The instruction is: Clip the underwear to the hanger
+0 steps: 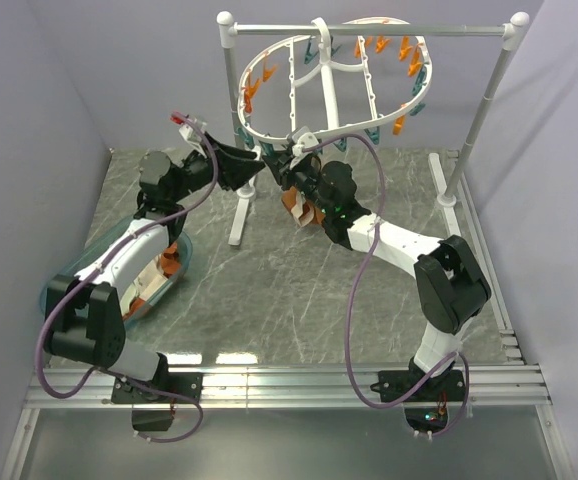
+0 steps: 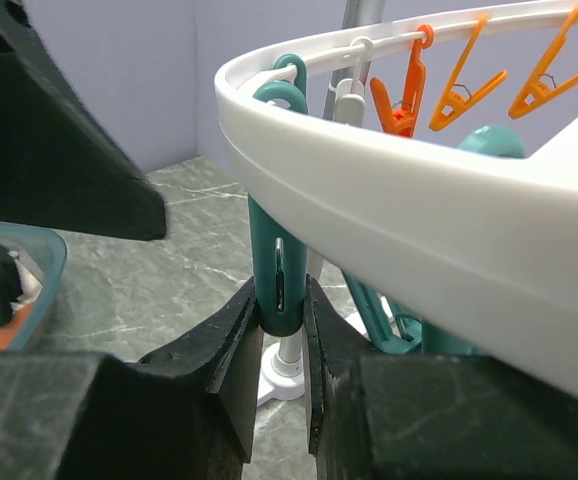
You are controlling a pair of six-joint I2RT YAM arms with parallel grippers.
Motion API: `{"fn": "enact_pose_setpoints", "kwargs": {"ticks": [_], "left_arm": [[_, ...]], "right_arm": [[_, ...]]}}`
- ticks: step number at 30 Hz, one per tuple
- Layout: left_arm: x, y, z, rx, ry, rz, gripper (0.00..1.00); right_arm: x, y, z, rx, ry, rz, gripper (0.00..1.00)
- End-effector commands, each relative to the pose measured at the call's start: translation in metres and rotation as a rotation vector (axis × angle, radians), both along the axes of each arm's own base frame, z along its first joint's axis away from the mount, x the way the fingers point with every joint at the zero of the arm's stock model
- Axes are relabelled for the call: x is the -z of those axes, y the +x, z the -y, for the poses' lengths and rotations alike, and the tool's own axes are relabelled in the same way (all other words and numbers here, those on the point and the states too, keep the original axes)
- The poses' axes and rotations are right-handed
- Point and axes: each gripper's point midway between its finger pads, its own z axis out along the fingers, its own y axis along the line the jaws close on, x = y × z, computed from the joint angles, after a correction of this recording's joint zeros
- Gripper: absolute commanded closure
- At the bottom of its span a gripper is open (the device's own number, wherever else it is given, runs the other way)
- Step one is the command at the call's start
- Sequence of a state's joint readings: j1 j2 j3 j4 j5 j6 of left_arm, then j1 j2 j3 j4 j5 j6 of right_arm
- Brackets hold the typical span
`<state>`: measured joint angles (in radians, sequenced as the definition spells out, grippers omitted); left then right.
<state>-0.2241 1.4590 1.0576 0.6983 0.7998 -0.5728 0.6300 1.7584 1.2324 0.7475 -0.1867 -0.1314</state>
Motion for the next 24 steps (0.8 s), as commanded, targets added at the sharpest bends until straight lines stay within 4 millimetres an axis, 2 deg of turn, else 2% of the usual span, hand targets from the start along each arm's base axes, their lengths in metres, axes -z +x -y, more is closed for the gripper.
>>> {"fn": "enact_pose_setpoints", "kwargs": {"ticks": [1,14,20,24], "left_arm": [[-0.026,0.014,0.003,-0.072,-0.019,0.117,0.46],[-0.037,0.044,0.016,-0.136,-0.089,0.135,0.43],[-0.037,0.055,0.020,-0.167,-0.095,0.132,0.45],[-0.038,0.058,0.023,-0.164,-0.105,0.133,0.50]], "right_arm": [[-0.046,-0.001,0.004,0.014,0.080,0.086,1.00],[-0.045,-0.007,0.004,-0.007,0.073,0.089,1.00],[-0.044,-0.009,0.003,-0.016,0.070,0.091,1.00],[-0.042,-0.010,0.004,-0.018,0.067,0.085,1.00]]}}
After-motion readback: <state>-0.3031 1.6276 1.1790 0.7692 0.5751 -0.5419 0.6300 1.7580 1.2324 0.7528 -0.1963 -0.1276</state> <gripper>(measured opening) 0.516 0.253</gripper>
